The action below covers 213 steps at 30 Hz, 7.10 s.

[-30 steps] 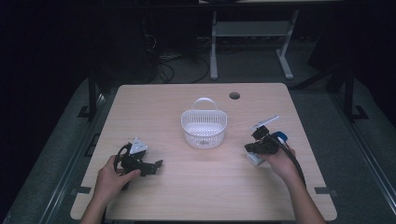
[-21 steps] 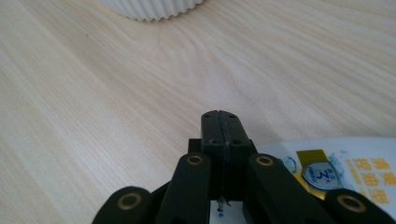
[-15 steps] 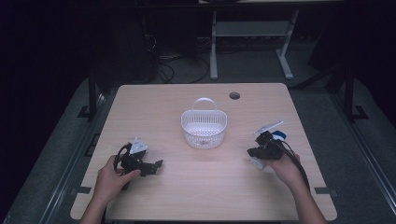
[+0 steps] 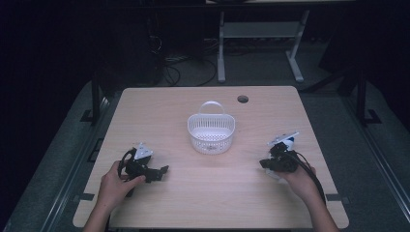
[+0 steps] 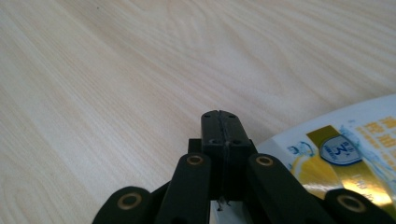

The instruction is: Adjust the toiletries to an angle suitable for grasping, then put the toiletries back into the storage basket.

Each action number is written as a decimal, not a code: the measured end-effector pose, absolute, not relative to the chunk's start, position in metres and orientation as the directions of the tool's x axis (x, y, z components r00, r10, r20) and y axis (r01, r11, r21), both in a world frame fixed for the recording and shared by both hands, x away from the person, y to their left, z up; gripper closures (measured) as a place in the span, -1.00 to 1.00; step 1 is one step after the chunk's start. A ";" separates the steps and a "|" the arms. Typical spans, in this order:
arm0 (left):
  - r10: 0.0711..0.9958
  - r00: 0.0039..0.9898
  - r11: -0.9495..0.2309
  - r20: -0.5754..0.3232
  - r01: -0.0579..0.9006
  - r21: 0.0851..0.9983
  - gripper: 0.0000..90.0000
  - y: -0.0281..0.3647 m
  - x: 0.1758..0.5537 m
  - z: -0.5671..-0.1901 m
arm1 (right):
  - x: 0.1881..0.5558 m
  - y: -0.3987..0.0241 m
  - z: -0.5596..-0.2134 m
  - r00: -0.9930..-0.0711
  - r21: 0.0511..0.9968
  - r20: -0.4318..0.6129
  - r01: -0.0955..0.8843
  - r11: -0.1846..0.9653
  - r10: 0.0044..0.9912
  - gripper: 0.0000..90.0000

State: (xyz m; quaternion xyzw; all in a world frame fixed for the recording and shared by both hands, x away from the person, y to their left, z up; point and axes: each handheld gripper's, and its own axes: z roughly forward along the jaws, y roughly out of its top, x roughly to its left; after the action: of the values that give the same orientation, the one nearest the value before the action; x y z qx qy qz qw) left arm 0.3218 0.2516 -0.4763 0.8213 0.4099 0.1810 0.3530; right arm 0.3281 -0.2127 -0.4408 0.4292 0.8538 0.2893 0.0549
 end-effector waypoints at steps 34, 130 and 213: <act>0.801 0.598 -0.414 0.008 0.545 0.729 -0.71 0.252 0.322 -0.476 | 0.302 -0.265 -0.447 -0.547 0.524 0.143 0.749 0.405 0.825 0.99; 0.800 0.600 -0.419 0.010 0.546 0.725 -0.71 0.252 0.322 -0.476 | 0.420 -0.261 -0.445 -0.449 0.311 -0.014 0.847 0.431 0.893 -0.53; 0.800 0.600 -0.416 0.009 0.545 0.728 -0.71 0.252 0.322 -0.476 | 0.340 -0.309 -0.378 -0.437 0.778 0.162 0.608 0.157 0.885 -0.19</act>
State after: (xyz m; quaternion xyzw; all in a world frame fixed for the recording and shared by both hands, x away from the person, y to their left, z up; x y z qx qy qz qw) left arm 0.3218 0.2516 -0.4762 0.8219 0.4091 0.1808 0.3527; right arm 0.3397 -0.3093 -0.3785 0.5032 0.7418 0.4099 0.1688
